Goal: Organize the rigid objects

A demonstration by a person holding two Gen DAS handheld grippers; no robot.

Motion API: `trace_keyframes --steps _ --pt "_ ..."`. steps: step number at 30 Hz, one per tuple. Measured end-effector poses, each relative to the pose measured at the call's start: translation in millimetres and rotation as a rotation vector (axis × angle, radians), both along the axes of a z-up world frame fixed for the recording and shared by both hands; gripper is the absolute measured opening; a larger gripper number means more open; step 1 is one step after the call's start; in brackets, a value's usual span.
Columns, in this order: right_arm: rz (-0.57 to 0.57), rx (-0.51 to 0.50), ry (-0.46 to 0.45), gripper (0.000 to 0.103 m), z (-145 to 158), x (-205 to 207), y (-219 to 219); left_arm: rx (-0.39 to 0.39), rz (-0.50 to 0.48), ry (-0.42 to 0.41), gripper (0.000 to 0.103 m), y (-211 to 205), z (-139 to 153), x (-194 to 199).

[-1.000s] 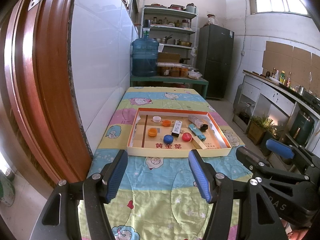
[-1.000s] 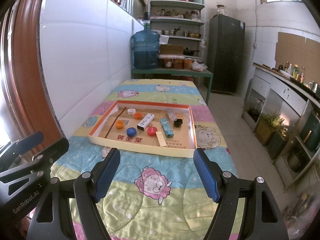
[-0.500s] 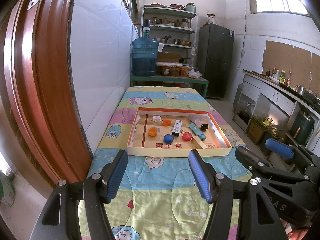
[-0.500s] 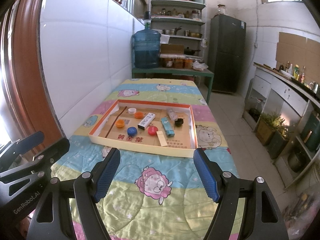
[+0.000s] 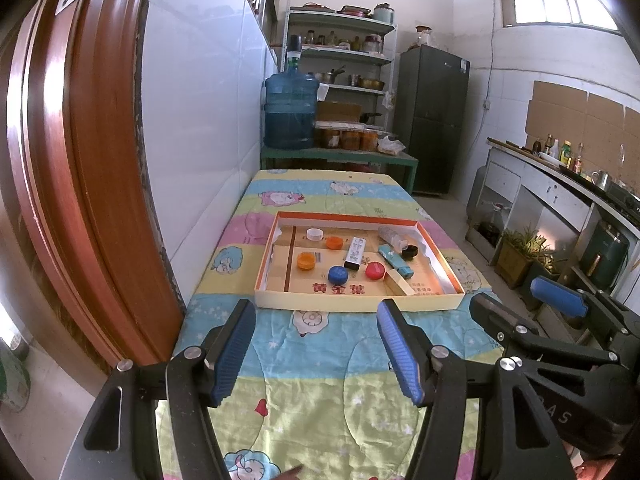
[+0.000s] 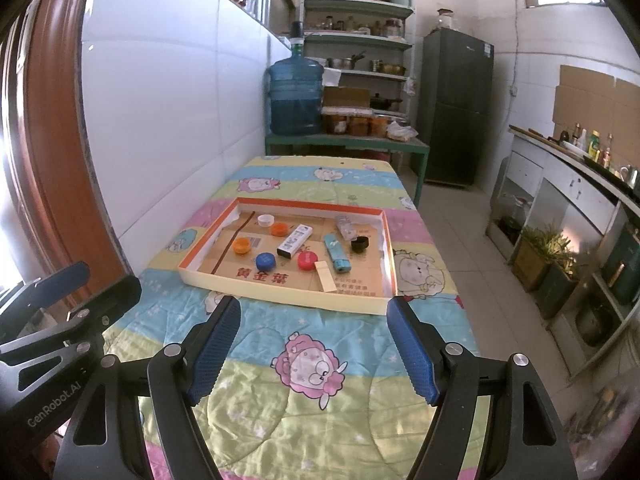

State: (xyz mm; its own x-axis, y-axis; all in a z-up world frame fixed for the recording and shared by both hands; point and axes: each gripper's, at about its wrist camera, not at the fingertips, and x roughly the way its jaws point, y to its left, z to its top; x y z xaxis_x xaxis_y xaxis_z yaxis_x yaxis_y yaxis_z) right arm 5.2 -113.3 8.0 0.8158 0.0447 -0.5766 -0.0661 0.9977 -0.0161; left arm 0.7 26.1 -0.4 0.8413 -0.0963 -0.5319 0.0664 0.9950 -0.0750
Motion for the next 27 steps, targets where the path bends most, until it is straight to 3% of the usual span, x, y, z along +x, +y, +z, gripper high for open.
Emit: trace_keyframes --steps 27 --pt "0.002 0.001 0.004 0.077 -5.1 -1.1 5.9 0.0 0.003 0.006 0.063 3.4 -5.6 -3.0"
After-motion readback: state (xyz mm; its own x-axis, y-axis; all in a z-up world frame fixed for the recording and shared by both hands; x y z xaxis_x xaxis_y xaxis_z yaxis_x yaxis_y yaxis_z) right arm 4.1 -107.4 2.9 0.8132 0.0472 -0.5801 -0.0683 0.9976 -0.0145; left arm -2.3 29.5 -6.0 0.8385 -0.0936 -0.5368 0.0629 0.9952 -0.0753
